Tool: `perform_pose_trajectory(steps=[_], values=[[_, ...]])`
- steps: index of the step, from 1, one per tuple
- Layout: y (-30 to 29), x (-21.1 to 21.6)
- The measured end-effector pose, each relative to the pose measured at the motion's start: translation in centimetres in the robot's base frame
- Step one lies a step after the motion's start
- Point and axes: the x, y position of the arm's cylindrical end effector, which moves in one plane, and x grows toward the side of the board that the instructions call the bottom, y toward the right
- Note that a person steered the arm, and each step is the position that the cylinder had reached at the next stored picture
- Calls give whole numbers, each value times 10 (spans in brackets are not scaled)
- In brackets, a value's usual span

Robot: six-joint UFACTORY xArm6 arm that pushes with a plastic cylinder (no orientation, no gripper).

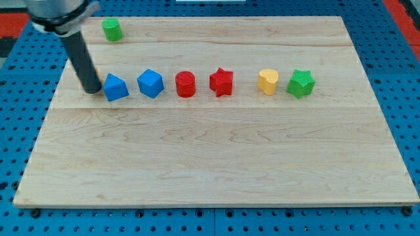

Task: Slightly move the triangle close to the cube

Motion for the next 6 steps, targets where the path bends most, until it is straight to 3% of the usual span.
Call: perform_pose_trajectory(steps=[1,2,3,6], values=[[-21,23],[16,25],[43,18],[48,4]])
